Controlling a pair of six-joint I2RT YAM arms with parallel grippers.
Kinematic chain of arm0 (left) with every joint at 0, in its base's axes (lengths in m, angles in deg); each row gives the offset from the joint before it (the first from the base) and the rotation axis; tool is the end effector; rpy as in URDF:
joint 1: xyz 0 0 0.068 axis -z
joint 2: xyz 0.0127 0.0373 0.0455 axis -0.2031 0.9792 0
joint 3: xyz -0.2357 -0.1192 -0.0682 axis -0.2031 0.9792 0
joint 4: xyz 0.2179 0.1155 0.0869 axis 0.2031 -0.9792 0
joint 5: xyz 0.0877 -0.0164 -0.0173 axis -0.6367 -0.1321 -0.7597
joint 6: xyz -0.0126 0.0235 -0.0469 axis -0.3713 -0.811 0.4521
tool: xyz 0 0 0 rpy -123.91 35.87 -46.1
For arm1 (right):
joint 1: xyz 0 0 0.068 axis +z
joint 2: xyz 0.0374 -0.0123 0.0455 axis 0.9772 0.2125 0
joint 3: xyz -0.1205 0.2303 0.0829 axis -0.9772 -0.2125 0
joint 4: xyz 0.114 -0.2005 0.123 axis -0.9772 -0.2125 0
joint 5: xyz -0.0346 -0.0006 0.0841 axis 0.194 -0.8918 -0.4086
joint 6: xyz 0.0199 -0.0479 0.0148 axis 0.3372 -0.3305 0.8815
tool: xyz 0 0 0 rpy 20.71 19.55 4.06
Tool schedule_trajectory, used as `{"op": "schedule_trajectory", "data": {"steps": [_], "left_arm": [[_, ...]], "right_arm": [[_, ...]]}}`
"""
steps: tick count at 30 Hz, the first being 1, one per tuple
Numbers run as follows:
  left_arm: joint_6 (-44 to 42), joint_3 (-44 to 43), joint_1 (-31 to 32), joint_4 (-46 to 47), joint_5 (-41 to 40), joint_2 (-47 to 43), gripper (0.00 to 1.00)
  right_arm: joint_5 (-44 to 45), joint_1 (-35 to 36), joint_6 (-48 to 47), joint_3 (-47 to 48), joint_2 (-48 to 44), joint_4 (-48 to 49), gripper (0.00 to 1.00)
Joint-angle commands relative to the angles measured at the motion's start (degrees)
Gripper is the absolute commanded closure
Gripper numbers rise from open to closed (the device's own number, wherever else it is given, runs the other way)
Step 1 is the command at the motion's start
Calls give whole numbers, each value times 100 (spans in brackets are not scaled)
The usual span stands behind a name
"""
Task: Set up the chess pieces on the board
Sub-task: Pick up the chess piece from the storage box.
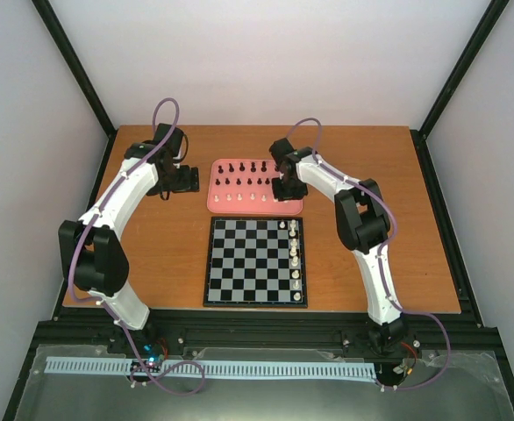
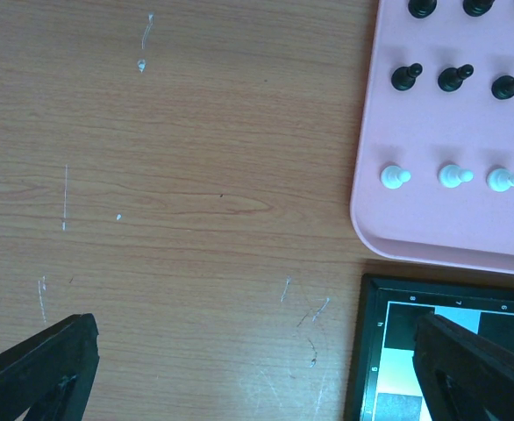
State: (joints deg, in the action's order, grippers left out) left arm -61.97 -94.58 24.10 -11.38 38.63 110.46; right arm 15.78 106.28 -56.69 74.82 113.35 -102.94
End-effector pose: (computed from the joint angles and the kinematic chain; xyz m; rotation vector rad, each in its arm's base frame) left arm 0.3312 -0.0680 0.2939 -0.1817 2.7292 0.0255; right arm 0.4144 0.2250 0.1637 -0.2577 2.8914 0.1282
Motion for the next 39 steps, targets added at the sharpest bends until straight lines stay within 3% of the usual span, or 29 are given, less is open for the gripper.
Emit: {"op": "schedule_trajectory", "data": {"steps": [1, 7, 21, 30, 39], "left_arm": [[-81, -202, 27, -48, -34, 83, 0], [-88, -208, 27, -57, -48, 115, 0], [-90, -223, 27, -72, -90, 136, 0], [-95, -207, 27, -57, -139, 34, 0], [-91, -188, 27, -14, -91, -80, 0]], "right_arm": [[11, -65, -43, 238, 157, -3, 69], [30, -100, -84, 326, 285, 8, 70], [58, -175, -174, 335, 176, -48, 95], [1, -122, -172, -24, -903, -211, 95], [-188, 589, 231, -1431, -2280, -372, 95]]}}
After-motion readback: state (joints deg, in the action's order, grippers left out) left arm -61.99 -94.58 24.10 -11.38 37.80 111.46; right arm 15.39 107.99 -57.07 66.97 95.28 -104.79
